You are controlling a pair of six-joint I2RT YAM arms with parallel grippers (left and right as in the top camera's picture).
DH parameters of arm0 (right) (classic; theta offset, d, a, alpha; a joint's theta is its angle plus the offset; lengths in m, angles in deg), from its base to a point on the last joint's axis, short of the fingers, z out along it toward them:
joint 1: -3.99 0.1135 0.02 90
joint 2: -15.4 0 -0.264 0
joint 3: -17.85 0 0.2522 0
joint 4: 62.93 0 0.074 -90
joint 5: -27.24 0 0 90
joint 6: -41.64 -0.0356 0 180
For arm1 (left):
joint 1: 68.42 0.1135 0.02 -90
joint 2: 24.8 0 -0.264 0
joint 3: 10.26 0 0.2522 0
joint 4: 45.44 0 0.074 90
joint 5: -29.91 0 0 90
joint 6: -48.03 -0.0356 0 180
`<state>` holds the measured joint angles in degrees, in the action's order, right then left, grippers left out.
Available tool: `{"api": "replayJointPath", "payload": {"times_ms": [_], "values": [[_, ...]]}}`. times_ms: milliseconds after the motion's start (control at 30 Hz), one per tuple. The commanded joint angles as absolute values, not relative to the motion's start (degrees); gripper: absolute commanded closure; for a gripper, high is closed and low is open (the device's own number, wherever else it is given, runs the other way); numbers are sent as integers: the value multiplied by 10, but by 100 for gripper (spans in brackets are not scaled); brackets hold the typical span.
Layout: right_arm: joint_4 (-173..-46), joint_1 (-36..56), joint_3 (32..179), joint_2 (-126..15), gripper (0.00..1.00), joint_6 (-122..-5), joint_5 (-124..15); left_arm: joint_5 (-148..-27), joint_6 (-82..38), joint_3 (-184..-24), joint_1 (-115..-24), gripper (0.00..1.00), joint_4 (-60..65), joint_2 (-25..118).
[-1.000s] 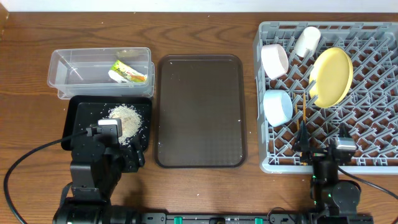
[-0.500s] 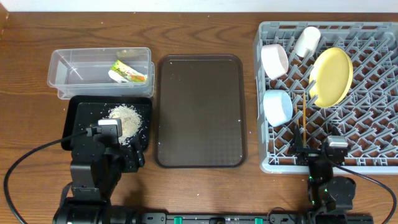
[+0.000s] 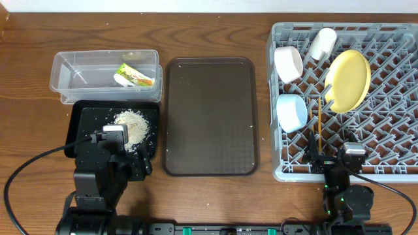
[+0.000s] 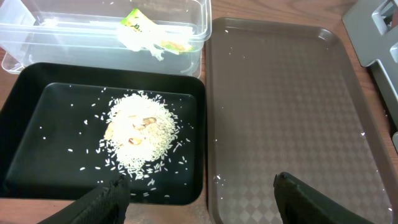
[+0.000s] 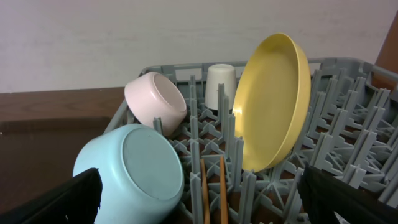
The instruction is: Sort waste into correct bins and load items into the dishwasher rack
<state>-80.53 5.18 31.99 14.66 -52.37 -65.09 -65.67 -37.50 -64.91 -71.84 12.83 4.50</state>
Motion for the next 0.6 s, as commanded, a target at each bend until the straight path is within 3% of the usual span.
{"api": "replayJointPath", "payload": {"times_ms": [0,567], "values": [[-808,59,319,150,1,-521,-647,-650,-372,-650,-716,23,126,43],[-808,59,319,150,1,-521,-647,-645,-373,-613,-717,23,150,-18]]}}
